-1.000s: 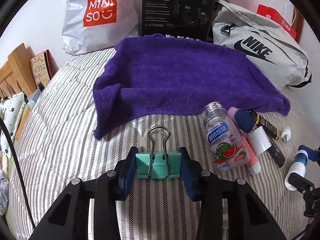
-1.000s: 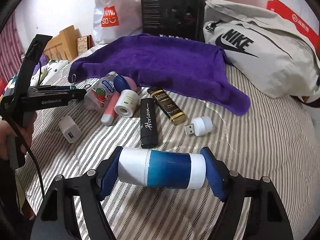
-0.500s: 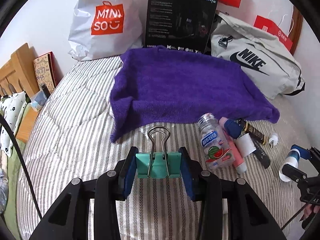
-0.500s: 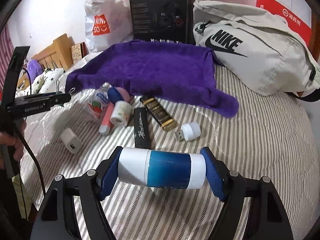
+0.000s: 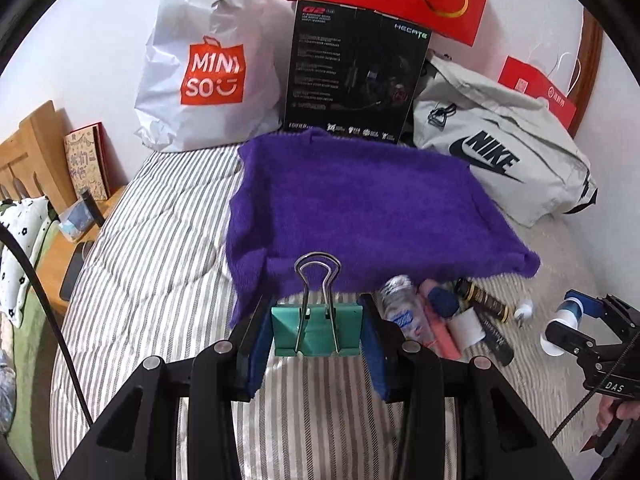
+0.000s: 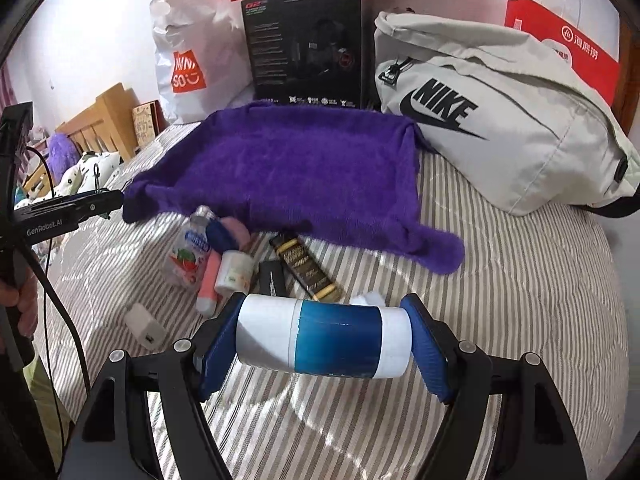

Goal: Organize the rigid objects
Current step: 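Carry the clip and cylinder onto the purple towel and open both tools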

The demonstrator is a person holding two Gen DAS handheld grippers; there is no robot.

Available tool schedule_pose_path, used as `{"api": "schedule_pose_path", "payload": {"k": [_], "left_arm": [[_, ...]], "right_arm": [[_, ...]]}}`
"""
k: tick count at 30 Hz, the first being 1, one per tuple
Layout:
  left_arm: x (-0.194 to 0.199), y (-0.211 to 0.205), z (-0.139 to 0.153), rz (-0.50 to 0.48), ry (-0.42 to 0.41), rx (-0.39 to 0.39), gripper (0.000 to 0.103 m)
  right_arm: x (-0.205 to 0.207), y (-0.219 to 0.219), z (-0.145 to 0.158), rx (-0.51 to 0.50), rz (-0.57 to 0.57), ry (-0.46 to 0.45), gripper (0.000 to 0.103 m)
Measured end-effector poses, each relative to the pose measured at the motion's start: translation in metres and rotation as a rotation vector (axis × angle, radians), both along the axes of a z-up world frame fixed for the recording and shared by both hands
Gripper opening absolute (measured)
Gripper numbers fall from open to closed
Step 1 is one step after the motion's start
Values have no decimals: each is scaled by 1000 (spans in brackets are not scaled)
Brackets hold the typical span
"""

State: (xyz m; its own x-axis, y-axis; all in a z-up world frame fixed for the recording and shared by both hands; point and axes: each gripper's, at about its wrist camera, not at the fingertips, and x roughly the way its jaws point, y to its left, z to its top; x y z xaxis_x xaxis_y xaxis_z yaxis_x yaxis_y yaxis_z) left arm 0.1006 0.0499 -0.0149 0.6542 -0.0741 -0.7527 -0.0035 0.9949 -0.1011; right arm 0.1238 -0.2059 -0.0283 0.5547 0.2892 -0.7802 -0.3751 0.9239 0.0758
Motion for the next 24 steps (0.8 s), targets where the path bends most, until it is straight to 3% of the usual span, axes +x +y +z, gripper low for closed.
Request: {"api": "schedule_pose_path", "payload": {"k": [13, 24], "left_arm": [[61, -13, 20, -48, -17, -11, 39], [135, -18, 19, -75, -10, -35, 39]], "right_arm": [[72, 15, 27, -11, -8, -35, 76], [154, 44, 11, -38, 9, -12, 76]]}}
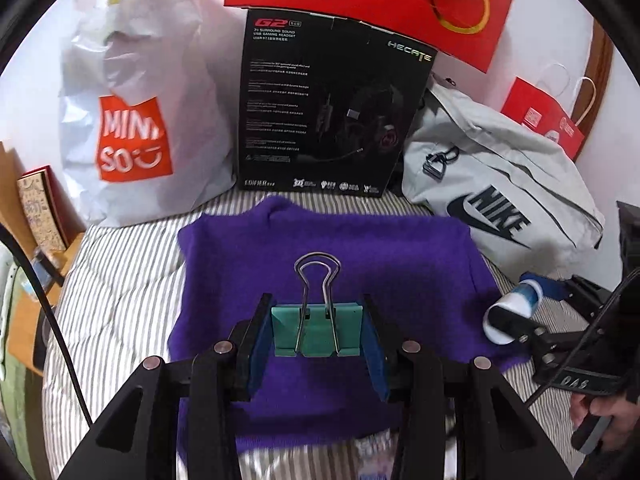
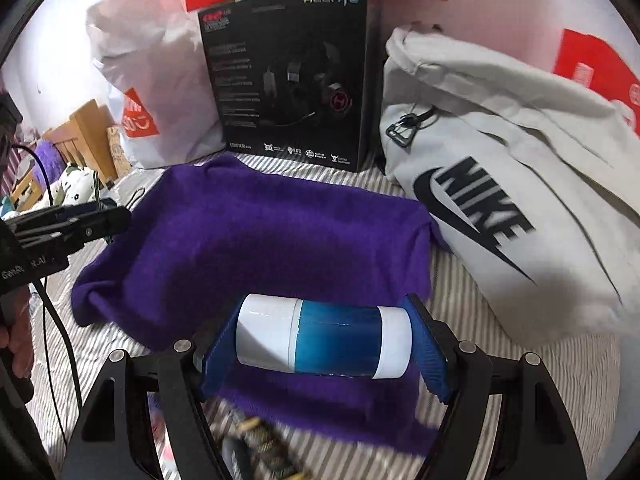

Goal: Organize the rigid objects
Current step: 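Carry the clip and cylinder onto the purple towel and open both tools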

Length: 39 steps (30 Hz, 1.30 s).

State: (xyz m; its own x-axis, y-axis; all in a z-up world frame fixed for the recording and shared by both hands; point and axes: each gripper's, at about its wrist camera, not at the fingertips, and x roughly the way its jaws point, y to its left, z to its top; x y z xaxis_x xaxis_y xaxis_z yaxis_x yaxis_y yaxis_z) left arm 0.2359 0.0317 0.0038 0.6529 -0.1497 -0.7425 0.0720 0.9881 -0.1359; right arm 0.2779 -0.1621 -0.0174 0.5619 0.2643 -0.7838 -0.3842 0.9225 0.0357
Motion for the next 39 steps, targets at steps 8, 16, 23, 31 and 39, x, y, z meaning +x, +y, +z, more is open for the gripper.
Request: {"api": "schedule_pose_path", "payload": {"k": [8, 16, 23, 31, 39], "left_arm": [[50, -3, -30, -4, 64, 1, 39], [83, -11, -59, 13, 115, 3, 39], [94, -21, -73, 48, 159, 73, 39], [102, -21, -77, 52, 191, 79, 39], [104, -25, -78, 47, 200, 111, 39]], "right_arm": [[50, 13, -26, -28, -17, 45, 76], [79, 20, -46, -50, -51, 65, 76], [84, 26, -58, -89, -58, 76, 76], [89, 29, -59, -106, -57, 93, 76], [95, 28, -70, -93, -52, 157, 76]]}}
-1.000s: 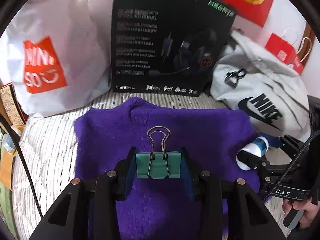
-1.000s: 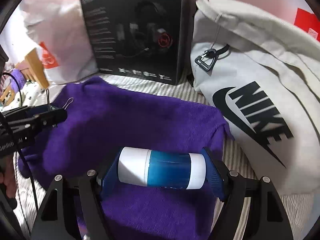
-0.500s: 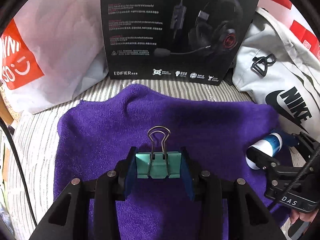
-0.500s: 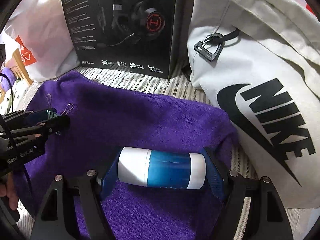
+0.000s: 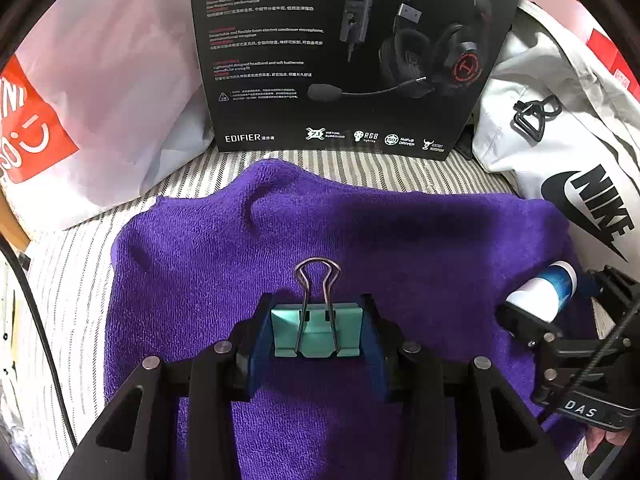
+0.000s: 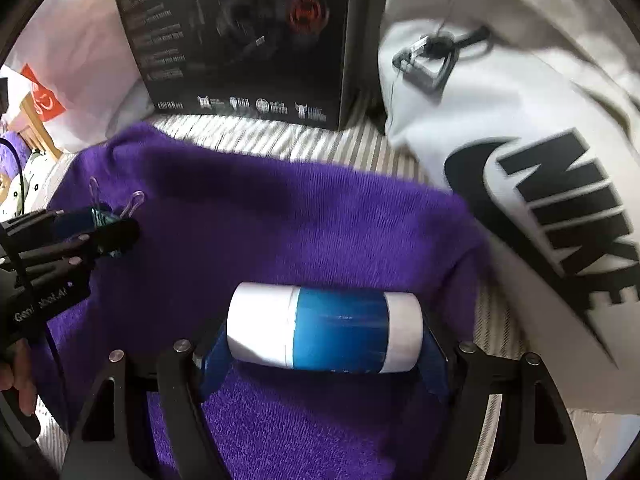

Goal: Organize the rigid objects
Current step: 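Carry the clip and cylinder onto the purple towel and open both tools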

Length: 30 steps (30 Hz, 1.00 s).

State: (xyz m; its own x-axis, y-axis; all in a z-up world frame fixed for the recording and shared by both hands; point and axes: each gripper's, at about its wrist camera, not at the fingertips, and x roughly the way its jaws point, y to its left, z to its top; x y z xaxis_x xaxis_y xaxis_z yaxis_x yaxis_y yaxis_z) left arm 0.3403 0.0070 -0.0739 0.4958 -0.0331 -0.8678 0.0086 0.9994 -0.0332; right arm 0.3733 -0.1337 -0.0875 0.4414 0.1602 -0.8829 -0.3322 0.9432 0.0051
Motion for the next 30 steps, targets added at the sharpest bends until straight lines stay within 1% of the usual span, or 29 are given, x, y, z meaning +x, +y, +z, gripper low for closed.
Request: {"api": "schedule_pose_path", "payload": {"k": [3, 5, 7, 8, 9, 11, 13, 14, 16, 19, 23, 26, 28, 30], "left_arm": [[3, -4, -2, -6, 5, 12, 40], [3, -7, -3, -12, 11, 21, 44], [2, -9, -4, -16, 25, 35, 54], [1, -10, -5, -16, 37, 49, 67], [0, -11, -7, -5, 52, 68, 77], [-3, -9, -7, 12, 60, 67, 77], [-7, -7, -7, 23, 74, 52, 77], [-10, -7, -7, 26, 81, 58, 77], [-16, -6, -5, 30, 82, 65, 77], [-31, -5, 3, 35, 74, 52, 77], [-59, -5, 20, 28, 43, 56, 77], [-88, -2, 35, 12, 18, 30, 77], [-104, 1, 38, -3, 8, 16, 77], [-126, 0, 41, -18, -3, 19, 77]], "right_arm": [[1, 2, 1, -11, 10, 9, 77], [0, 2, 3, -18, 12, 15, 77], [-2, 1, 4, -28, 18, 19, 77], [-4, 1, 5, -32, 20, 22, 77], [-6, 1, 6, -37, 24, 26, 77], [-12, 1, 10, -48, 25, 24, 77], [-20, -4, 14, -53, 20, 19, 81], [-24, -6, 17, -50, 18, 14, 84], [-35, -11, 25, -37, 11, 0, 85], [-47, -18, 34, -13, -5, -7, 88], [-71, -30, 46, -6, -20, -27, 88], [-97, -41, 54, 13, -36, -49, 88], [-117, -49, 57, 41, -52, -63, 88], [-137, -57, 57, 62, -64, -74, 88]]}}
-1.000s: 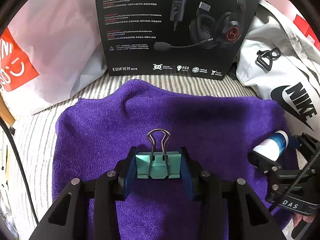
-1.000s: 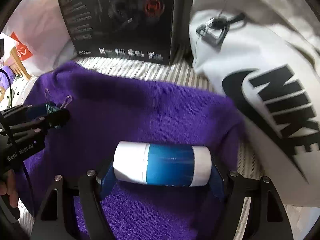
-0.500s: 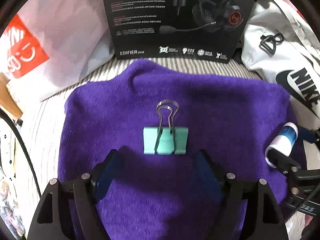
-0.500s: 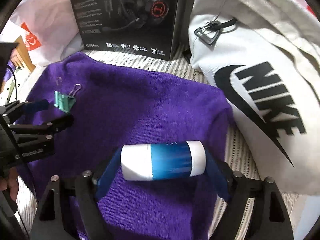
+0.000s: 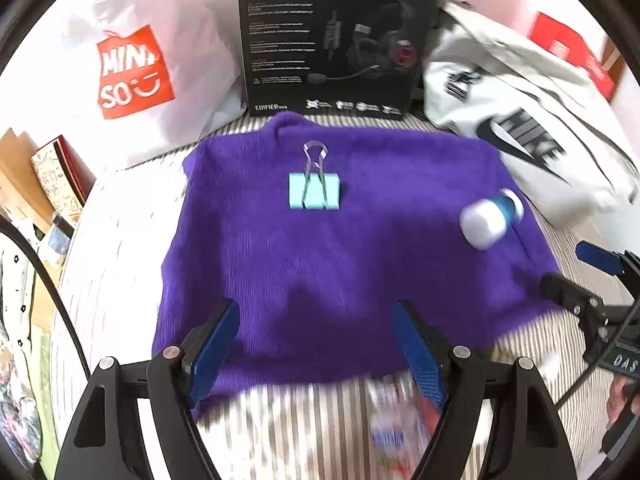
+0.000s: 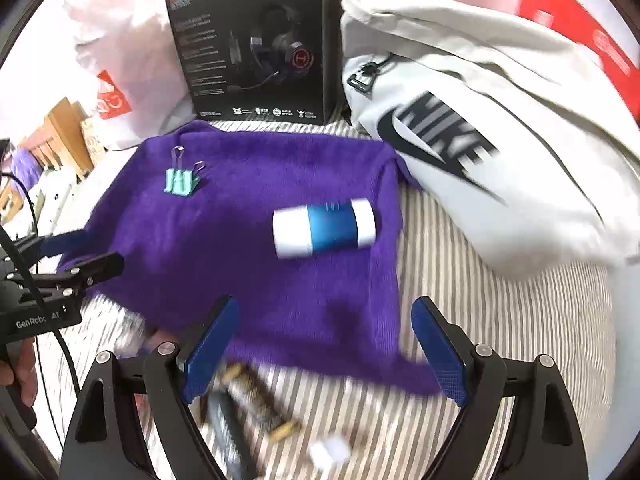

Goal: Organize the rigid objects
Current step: 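Carry the clip and cylinder onto the purple towel and open both tools, then grasp the white charger plug with the left tool while the right tool grasps the white USB light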

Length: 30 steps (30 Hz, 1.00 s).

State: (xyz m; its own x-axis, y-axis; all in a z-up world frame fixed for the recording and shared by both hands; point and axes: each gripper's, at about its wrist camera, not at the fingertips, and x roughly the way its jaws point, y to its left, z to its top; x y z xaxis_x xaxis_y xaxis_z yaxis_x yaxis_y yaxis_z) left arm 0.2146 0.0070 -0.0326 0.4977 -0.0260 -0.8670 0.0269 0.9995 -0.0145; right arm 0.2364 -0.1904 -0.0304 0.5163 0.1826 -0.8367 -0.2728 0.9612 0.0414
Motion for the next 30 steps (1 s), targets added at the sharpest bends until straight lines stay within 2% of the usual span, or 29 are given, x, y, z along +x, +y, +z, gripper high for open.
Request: {"api": "schedule_pose_path", "payload": {"k": [6, 9, 12, 15, 21, 28, 30], "left_arm": [[-73, -7, 0, -54, -7, -8, 77], [-109, -12, -6, -65, 2, -19, 77], [-137, -16, -13, -32, 0, -29, 77], [-151, -22, -20, -45, -3, -58, 77], [-160, -39, -37, -58, 5, 12, 77], [-164, -42, -45, -67, -5, 24, 61], [-163, -40, -44, -72, -15, -8, 42]], "right_arm": [[-54, -17, -8, 84, -6, 22, 88], [-78, -24, -15, 85, -38, 29, 88], [-98, -30, -19, 76, -72, 24, 88], [-118, -39, -18, 70, -98, 26, 88], [-138, -50, -15, 107, -119, 5, 88], [-145, -55, -23, 75, -123, 12, 88], [-145, -58, -26, 87, -125, 17, 88]]}}
